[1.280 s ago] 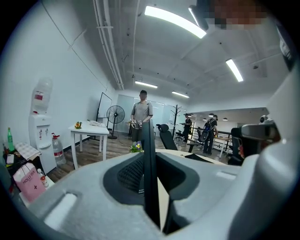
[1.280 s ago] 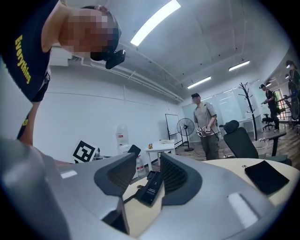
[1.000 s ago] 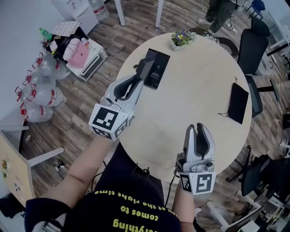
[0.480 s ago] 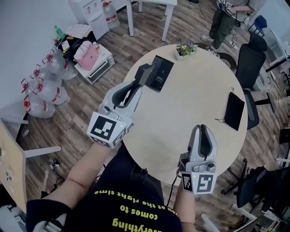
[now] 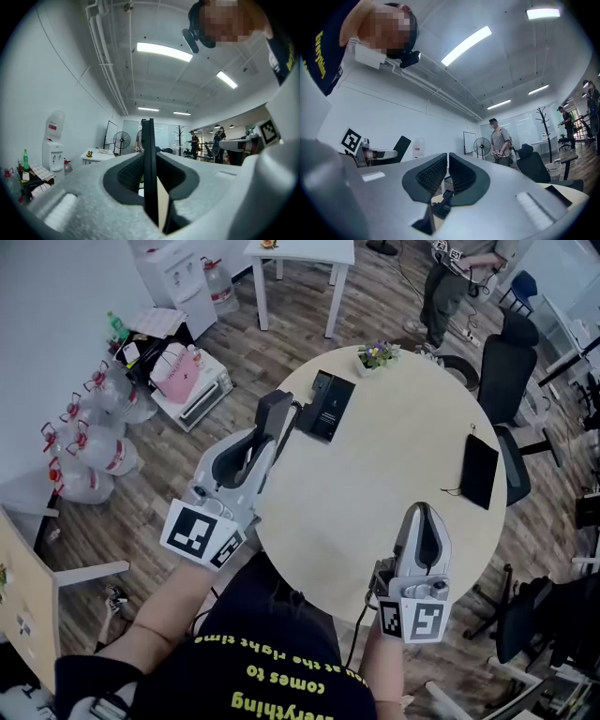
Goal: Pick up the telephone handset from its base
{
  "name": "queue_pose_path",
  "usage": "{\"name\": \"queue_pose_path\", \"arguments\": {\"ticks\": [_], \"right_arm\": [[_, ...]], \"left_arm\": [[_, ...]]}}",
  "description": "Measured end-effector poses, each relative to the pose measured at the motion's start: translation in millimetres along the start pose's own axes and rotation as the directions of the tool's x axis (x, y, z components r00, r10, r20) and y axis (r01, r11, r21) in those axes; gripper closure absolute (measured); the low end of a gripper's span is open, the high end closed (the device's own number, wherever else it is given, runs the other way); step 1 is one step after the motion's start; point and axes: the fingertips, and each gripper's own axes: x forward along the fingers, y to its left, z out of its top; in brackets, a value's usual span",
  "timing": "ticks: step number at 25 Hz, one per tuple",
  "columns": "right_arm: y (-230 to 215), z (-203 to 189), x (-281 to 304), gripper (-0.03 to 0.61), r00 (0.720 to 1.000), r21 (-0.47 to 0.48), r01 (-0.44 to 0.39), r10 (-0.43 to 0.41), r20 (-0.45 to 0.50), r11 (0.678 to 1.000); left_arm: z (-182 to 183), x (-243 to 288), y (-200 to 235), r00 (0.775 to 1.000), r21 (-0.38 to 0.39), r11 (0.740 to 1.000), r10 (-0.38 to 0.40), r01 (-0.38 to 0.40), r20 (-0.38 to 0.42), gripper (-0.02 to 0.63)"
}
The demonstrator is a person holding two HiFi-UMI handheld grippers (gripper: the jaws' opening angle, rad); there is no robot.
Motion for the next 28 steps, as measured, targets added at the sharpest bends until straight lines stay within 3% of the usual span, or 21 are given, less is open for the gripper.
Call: {"name": "queue_pose_path", "arguments": {"ticks": [3, 15, 28], "right_arm": [[8, 1, 4, 0.566, 1.0, -0.009, 0.004, -0.004, -0.001, 1.0], [40, 10, 14, 0.568, 1.0, -0.086, -0.027, 0.027, -0.004, 0.996], [49, 16, 5, 0.568, 0.999, -0.098, -0.032, 0.031, -0.005, 0.995]], "left_arm": [[5, -5, 1, 1.0, 0.025, 1.0, -0.004, 0.003, 0.015, 0.534], [-3, -26, 17, 1.0, 0.007, 1.0, 0.006, -0.006, 0.011, 0.534], [-1, -29, 13, 1.0, 0.002, 1.0, -0.011, 0.011, 0.02, 0.534]]}}
